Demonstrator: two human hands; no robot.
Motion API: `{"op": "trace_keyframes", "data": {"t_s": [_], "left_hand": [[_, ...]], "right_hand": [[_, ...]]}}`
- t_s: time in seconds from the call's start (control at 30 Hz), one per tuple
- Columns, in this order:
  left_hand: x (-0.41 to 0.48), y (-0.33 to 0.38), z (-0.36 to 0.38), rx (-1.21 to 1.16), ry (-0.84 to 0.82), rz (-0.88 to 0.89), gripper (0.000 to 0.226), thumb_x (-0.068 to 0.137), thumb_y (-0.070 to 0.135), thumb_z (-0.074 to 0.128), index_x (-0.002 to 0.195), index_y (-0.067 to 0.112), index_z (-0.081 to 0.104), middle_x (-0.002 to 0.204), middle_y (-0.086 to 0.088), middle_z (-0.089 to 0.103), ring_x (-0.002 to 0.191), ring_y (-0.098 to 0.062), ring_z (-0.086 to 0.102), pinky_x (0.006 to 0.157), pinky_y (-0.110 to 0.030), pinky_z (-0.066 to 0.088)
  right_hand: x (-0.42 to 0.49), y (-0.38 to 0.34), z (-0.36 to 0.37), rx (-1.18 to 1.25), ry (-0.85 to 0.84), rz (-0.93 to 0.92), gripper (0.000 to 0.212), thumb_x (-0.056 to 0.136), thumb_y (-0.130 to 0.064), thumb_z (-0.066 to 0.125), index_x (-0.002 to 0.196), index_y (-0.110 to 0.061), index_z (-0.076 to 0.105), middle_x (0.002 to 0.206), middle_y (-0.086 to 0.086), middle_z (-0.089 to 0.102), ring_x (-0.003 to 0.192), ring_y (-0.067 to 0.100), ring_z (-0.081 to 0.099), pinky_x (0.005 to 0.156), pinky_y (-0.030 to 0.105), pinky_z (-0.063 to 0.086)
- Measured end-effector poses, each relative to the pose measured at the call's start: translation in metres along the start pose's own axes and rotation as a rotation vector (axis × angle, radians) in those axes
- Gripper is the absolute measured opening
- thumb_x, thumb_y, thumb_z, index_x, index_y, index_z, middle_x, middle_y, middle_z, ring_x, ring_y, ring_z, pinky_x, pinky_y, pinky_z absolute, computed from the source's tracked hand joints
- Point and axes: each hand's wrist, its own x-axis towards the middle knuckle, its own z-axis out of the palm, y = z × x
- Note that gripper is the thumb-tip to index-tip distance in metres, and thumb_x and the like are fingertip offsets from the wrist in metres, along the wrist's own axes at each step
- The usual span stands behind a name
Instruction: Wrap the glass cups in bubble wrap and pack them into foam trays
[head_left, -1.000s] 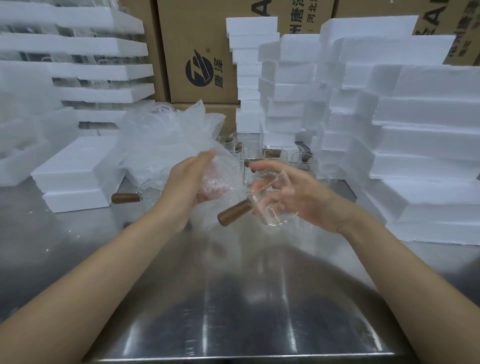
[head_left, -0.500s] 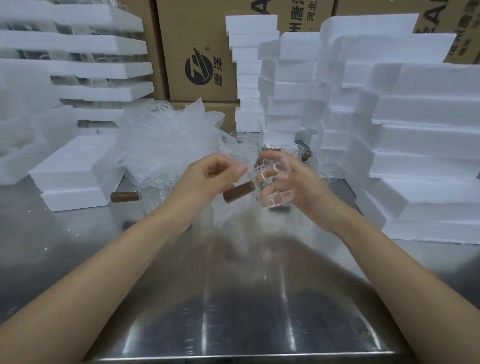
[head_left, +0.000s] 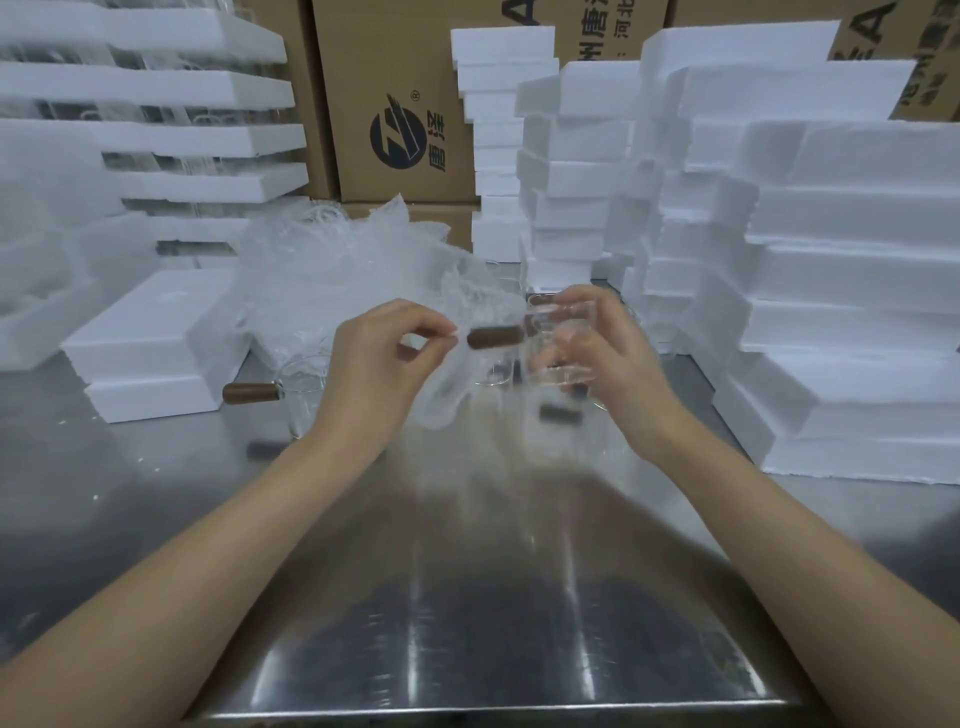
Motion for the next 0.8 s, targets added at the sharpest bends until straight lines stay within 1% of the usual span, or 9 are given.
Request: {"op": "trace_keyframes", "data": {"t_s": [0.13,0.2,0.27,0.33,0.47,0.53,0.63,0.73,0.8], "left_hand": [[0.0,0.002,0.0,0.017,0.009,0.055,0.027,0.08,-0.009,0.069,0.085,0.017,0.073,0.082,0.012,0.062,0.075,0.004,0.058,0.07,-0.013,0.05],[-0.001,0.004,0.002,-0.034,0.005,0.017,0.032,0.081,-0.008,0.068,0.088,0.023,0.07,0.082,0.011,0.061,0.074,0.004,0.058,0.068,-0.016,0.05],[0.0,0.005,0.001,-0.029,0.008,0.0,0.021,0.086,0.002,0.068,0.095,0.02,0.073,0.084,0.008,0.062,0.073,-0.001,0.058,0.064,-0.017,0.05],[0.001,0.005,-0.002,-0.032,0.024,-0.005,0.016,0.088,0.007,0.067,0.1,0.015,0.075,0.086,0.005,0.062,0.069,-0.004,0.058,0.058,-0.018,0.052],[-0.002,0.011,-0.002,-0.036,0.056,0.032,0.014,0.088,0.007,0.068,0.098,0.013,0.075,0.086,0.002,0.062,0.069,-0.01,0.06,0.051,-0.023,0.054],[-0.004,0.013,0.001,0.006,0.058,0.072,0.014,0.087,0.007,0.069,0.097,0.013,0.075,0.086,0.002,0.063,0.07,-0.008,0.06,0.054,-0.025,0.052],[-0.004,0.014,0.0,0.0,0.086,0.046,0.013,0.087,0.012,0.069,0.096,0.02,0.075,0.089,0.008,0.067,0.071,-0.005,0.059,0.058,-0.015,0.044],[-0.004,0.018,-0.001,-0.123,0.104,-0.088,0.012,0.087,0.023,0.071,0.097,0.027,0.075,0.085,0.018,0.071,0.065,-0.002,0.06,0.057,-0.023,0.051],[-0.007,0.022,0.001,-0.195,0.064,-0.088,0.013,0.085,0.025,0.073,0.097,0.029,0.076,0.084,0.016,0.072,0.061,-0.006,0.064,0.056,-0.026,0.054]], "right_hand": [[-0.001,-0.014,-0.001,0.347,-0.189,0.051,0.017,0.084,-0.026,0.057,0.1,-0.02,0.056,0.089,-0.002,0.065,0.069,0.022,0.068,0.049,0.027,0.05],[-0.006,-0.015,0.005,0.247,-0.249,0.035,0.025,0.078,-0.033,0.064,0.099,-0.021,0.06,0.093,0.002,0.065,0.073,0.029,0.07,0.053,0.032,0.053],[-0.009,-0.015,0.011,0.046,-0.133,-0.003,0.033,0.07,-0.042,0.068,0.096,-0.023,0.062,0.09,-0.004,0.065,0.081,0.028,0.071,0.065,0.038,0.057],[-0.01,-0.017,0.011,-0.099,0.001,-0.049,0.038,0.065,-0.048,0.07,0.094,-0.025,0.061,0.086,-0.01,0.065,0.082,0.015,0.066,0.072,0.035,0.053],[-0.016,-0.015,0.015,-0.281,-0.042,-0.104,0.038,0.067,-0.042,0.081,0.093,-0.024,0.062,0.065,-0.018,0.055,0.056,0.005,0.042,0.055,0.021,0.04],[-0.019,-0.013,0.024,-0.339,-0.086,-0.117,0.04,0.062,-0.048,0.084,0.089,-0.028,0.063,0.064,-0.004,0.055,0.053,0.006,0.039,0.054,0.021,0.037],[-0.019,-0.013,0.024,-0.391,-0.129,-0.121,0.042,0.057,-0.055,0.082,0.084,-0.03,0.063,0.075,0.011,0.061,0.054,0.006,0.044,0.056,0.021,0.039],[-0.019,-0.014,0.022,-0.423,-0.259,-0.082,0.04,0.057,-0.057,0.08,0.086,-0.033,0.066,0.057,-0.007,0.05,0.052,0.003,0.041,0.053,0.016,0.035],[-0.02,-0.012,0.025,-0.498,-0.209,-0.077,0.036,0.058,-0.058,0.08,0.085,-0.039,0.064,0.054,-0.016,0.051,0.051,0.002,0.045,0.053,0.011,0.034]]}}
